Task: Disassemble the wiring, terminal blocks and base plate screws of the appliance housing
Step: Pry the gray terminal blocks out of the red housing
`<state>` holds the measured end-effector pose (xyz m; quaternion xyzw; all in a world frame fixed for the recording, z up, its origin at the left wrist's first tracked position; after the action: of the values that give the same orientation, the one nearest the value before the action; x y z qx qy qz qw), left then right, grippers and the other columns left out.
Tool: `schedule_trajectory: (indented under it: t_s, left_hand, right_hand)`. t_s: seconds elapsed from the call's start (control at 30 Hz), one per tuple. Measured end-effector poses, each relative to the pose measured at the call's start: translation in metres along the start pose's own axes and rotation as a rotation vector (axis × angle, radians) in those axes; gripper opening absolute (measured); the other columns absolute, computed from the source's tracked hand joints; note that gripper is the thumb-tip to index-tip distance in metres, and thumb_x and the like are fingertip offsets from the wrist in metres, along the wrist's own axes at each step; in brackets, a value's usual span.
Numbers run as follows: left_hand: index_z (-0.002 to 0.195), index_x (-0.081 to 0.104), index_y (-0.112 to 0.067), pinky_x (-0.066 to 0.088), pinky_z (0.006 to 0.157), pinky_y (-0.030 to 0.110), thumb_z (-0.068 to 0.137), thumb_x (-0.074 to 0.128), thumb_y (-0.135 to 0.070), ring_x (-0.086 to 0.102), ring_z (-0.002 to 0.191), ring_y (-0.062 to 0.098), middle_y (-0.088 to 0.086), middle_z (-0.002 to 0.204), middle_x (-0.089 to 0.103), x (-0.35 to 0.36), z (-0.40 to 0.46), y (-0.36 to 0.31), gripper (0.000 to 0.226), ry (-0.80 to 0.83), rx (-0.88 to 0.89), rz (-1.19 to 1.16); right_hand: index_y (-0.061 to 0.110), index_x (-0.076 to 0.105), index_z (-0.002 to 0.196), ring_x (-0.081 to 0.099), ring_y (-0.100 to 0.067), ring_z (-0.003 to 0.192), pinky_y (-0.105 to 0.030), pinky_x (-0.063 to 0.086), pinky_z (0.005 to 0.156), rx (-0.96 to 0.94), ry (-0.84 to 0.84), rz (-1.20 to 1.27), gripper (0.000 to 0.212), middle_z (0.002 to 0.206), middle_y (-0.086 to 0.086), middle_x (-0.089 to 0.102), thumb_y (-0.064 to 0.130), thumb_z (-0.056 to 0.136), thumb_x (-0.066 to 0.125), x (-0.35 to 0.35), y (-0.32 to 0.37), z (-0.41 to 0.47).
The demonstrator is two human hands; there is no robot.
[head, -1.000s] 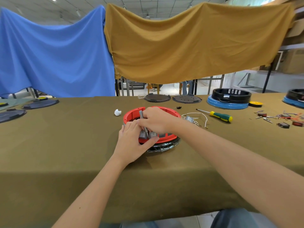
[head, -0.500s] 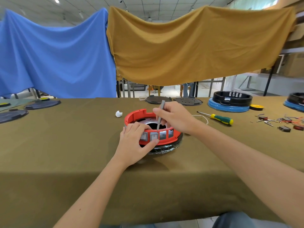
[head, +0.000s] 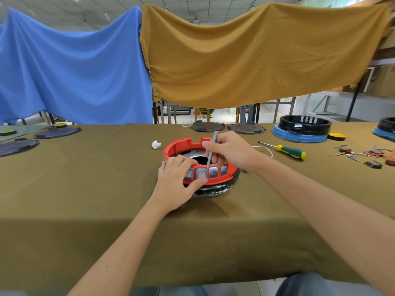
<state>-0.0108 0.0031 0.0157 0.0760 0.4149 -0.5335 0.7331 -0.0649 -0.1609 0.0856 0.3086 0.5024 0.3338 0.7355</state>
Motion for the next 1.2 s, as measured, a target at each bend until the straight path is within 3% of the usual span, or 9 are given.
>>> schedule_trajectory:
  t_s: [0.23, 0.43, 0.53, 0.73, 1.0, 1.2]
  left_hand:
    - [0.117, 0.058, -0.025, 0.034, 0.104, 0.056, 0.084, 0.051, -0.063, 0.04, 0.114, 0.012, -0.011, 0.111, 0.05, 0.0, 0.001, 0.002, 0.051, 0.005, -0.003, -0.003]
    - [0.117, 0.058, -0.025, 0.034, 0.104, 0.055, 0.083, 0.049, -0.065, 0.039, 0.115, 0.01, -0.012, 0.112, 0.05, 0.0, 0.0, 0.002, 0.054, 0.0, -0.004, -0.01]
    - [0.118, 0.059, -0.024, 0.034, 0.104, 0.055, 0.084, 0.051, -0.063, 0.04, 0.115, 0.011, -0.011, 0.113, 0.052, 0.001, 0.0, 0.001, 0.052, 0.002, -0.001, -0.006]
    - [0.118, 0.059, -0.025, 0.035, 0.103, 0.056, 0.082, 0.042, -0.07, 0.04, 0.115, 0.012, -0.011, 0.111, 0.051, 0.001, 0.001, 0.0, 0.06, 0.015, -0.004, 0.001]
    - [0.12, 0.058, -0.024, 0.034, 0.104, 0.054, 0.082, 0.039, -0.069, 0.039, 0.114, 0.013, -0.01, 0.111, 0.05, 0.001, 0.001, 0.0, 0.062, 0.024, 0.0, 0.009]
    - [0.119, 0.058, -0.026, 0.034, 0.103, 0.055, 0.082, 0.04, -0.07, 0.039, 0.113, 0.012, -0.011, 0.112, 0.049, 0.001, 0.0, 0.001, 0.061, 0.02, -0.002, 0.005]
  right_hand:
    - [0.009, 0.068, 0.076, 0.052, -0.007, 0.045, -0.019, 0.048, 0.049, 0.136, 0.077, 0.048, 0.035, 0.055, 0.001, 0.059, 0.033, 0.1, 0.059, 0.005, 0.003, 0.01]
    - [0.012, 0.068, 0.081, 0.058, -0.008, 0.053, -0.02, 0.048, 0.055, -0.066, -0.053, -0.075, 0.033, 0.059, 0.004, 0.063, 0.036, 0.101, 0.057, 0.004, 0.001, -0.003]
    - [0.009, 0.068, 0.087, 0.061, -0.011, 0.059, -0.021, 0.05, 0.057, -0.121, -0.073, -0.073, 0.031, 0.07, -0.008, 0.068, 0.035, 0.1, 0.058, 0.005, -0.002, -0.01]
    - [0.008, 0.069, 0.085, 0.06, -0.008, 0.057, -0.025, 0.049, 0.059, -0.126, -0.076, -0.081, 0.031, 0.067, -0.005, 0.067, 0.034, 0.099, 0.059, 0.01, -0.005, -0.01]
    - [0.002, 0.068, 0.079, 0.051, -0.006, 0.045, -0.015, 0.042, 0.048, 0.032, 0.025, -0.144, 0.044, 0.055, 0.002, 0.061, 0.038, 0.101, 0.055, 0.014, 0.002, 0.004]
    - [0.007, 0.069, 0.084, 0.056, -0.002, 0.049, -0.017, 0.045, 0.053, -0.053, -0.052, -0.142, 0.037, 0.06, 0.003, 0.064, 0.036, 0.101, 0.055, 0.008, 0.003, -0.005]
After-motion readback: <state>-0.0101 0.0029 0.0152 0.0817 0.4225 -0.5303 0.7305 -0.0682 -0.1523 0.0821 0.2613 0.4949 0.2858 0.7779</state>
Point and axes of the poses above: each hand's wrist, its own z-axis towards the middle knuckle, its own x-axis out of the palm, y = z × x, the point moved 4 cm from there along z, towards the middle knuckle
